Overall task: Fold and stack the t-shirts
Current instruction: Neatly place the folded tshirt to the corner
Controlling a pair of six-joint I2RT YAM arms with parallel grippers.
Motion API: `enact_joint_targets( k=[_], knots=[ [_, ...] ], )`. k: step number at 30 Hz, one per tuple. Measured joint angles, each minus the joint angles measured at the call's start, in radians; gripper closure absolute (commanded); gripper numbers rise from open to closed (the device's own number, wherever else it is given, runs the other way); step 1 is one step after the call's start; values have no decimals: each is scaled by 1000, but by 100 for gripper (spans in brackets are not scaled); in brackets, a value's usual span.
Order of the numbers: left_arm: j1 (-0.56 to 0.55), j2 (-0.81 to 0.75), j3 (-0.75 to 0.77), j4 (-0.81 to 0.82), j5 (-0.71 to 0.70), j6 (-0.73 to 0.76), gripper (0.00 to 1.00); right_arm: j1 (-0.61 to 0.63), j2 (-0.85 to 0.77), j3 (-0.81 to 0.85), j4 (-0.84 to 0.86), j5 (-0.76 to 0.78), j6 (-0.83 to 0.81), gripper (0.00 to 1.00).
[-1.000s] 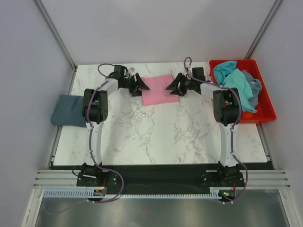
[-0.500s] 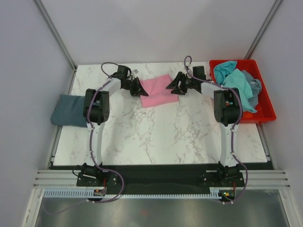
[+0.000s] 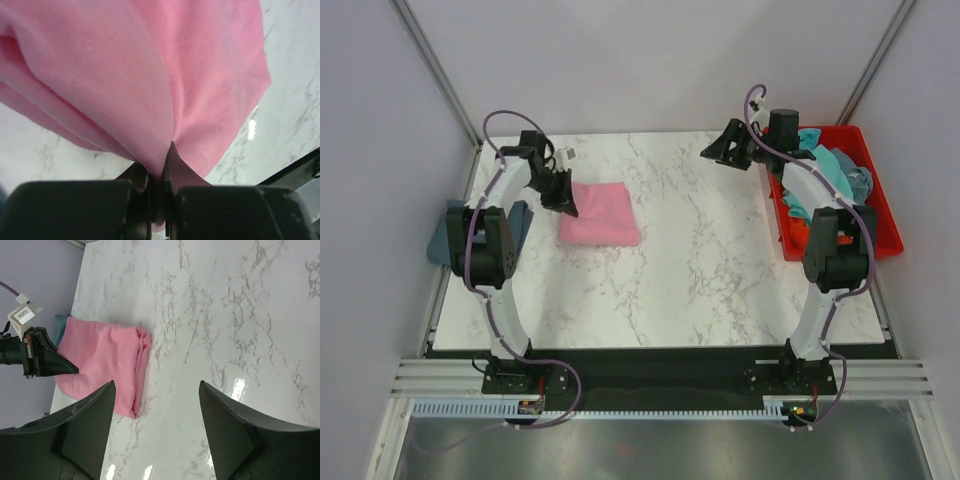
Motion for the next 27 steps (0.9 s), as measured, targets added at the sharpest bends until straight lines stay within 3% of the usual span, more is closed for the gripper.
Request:
enact_joint_targets(
  k=[6, 14, 27],
  knots=[
    [91, -195, -207, -59, -139, 143, 98, -6, -95, -110, -8, 11, -34, 24],
    [177, -445, -359, -43, -317, 269, 98, -13, -130, -197, -36, 17, -45, 24],
    [313, -552, -379, -17, -426, 403, 98, -17, -177, -217, -34, 17, -41, 24]
  ],
)
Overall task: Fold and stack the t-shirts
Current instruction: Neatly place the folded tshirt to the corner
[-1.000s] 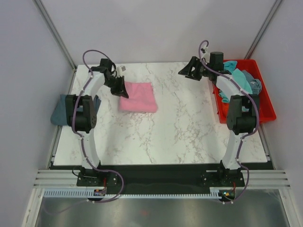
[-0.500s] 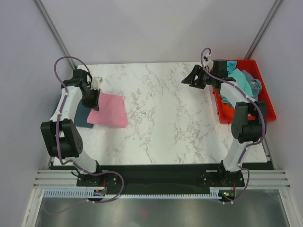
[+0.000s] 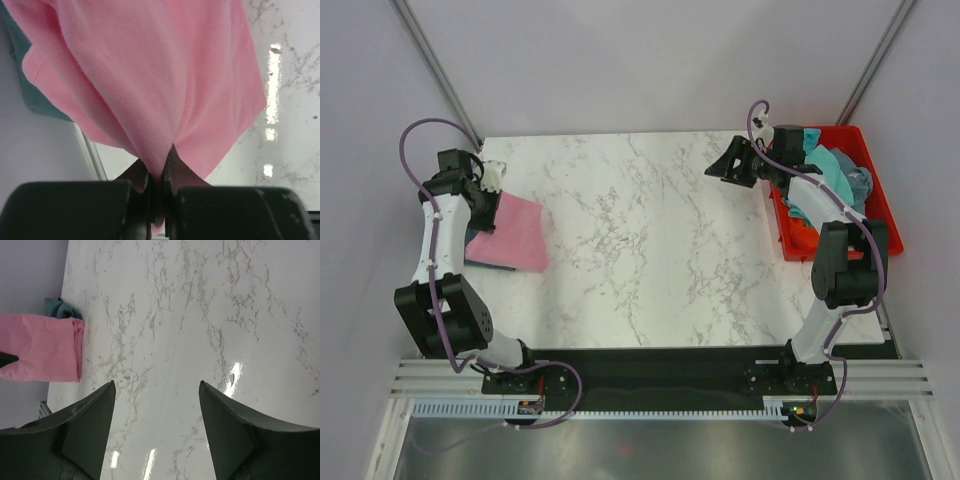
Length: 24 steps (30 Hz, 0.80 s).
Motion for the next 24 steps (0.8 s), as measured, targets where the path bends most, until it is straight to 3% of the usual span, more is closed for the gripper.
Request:
enact_joint_targets(
  k=[13, 24],
  knots=[
    [114, 0, 0, 29, -55, 142, 98, 0, -7, -37, 23, 0, 15, 24],
    [159, 86, -12, 203, -174, 197, 98, 0, -13, -44, 39, 0, 24, 24]
  ],
)
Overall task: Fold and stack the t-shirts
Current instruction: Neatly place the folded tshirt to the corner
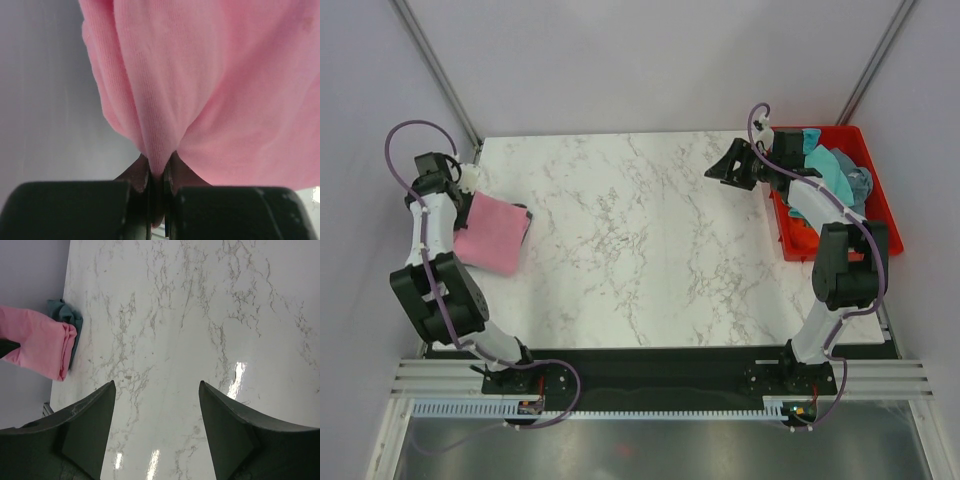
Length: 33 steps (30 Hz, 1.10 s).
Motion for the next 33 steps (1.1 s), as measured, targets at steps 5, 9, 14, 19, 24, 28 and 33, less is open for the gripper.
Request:
enact_joint_targets(
  k=[5, 9, 14, 19, 24, 28, 33],
  knots=[
    [0, 117, 1, 57, -32, 1, 98, 0, -1, -2, 3, 0, 3, 24],
    [4, 163, 1, 71, -47, 3, 98, 0, -19, -29, 6, 0, 2, 24],
    [5, 163, 5, 77, -50, 3, 98, 0, -43, -55, 6, 2, 2, 24],
    [3, 171, 5, 109, -108, -52, 96, 0, -50, -60, 6, 3, 2, 24],
    [3, 187, 2, 165, -187, -104, 98, 0, -54, -64, 6, 3, 2, 25],
    [3, 188, -5, 184, -206, -128, 66, 0, -55, -64, 6, 3, 2, 25],
    [3, 184, -11, 200, -206, -154, 12, 0, -59, -66, 6, 3, 2, 24]
  ],
)
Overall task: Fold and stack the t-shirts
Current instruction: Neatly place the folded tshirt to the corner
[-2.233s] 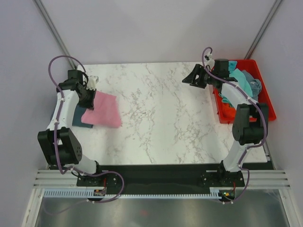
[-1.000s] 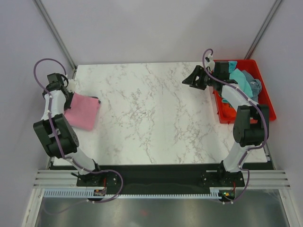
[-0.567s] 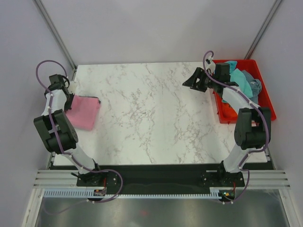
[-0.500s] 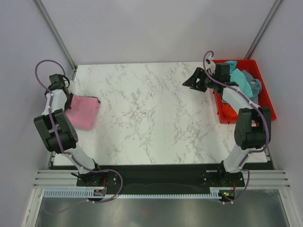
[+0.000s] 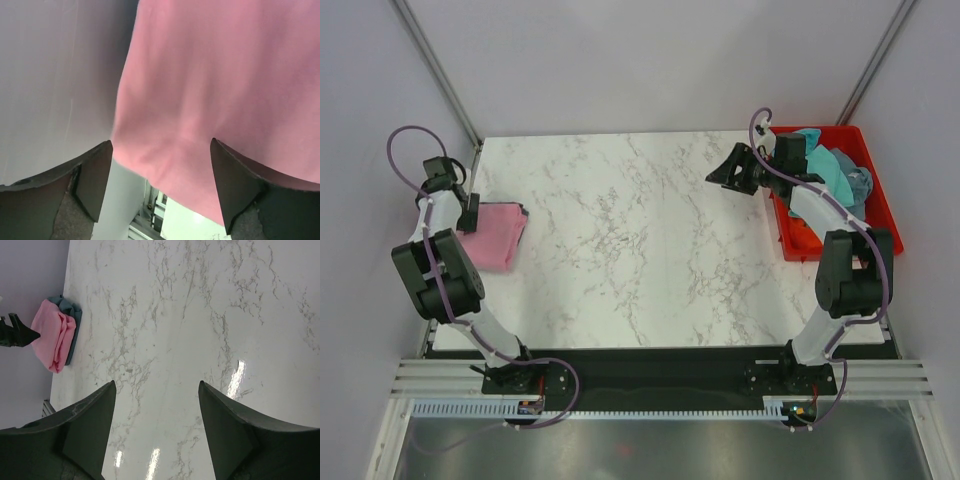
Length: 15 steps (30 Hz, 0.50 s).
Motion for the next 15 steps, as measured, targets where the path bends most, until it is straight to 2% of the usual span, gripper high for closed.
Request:
enact_joint_targets(
  k=[5, 8, 14, 15],
  knots=[
    [-15, -90, -13, -6, 50, -29, 10, 0, -10, -21, 0, 2, -3, 25],
    [-62, -185, -13, -3, 56, -38, 10, 0, -14, -32, 0, 5, -7, 24],
    [-295, -351, -2, 2, 76, -45, 10, -8, -21, -31, -2, 25, -26, 21],
    [-338, -363, 6, -2, 77, -63, 1, -8, -26, -30, -6, 30, -31, 20]
  ],
)
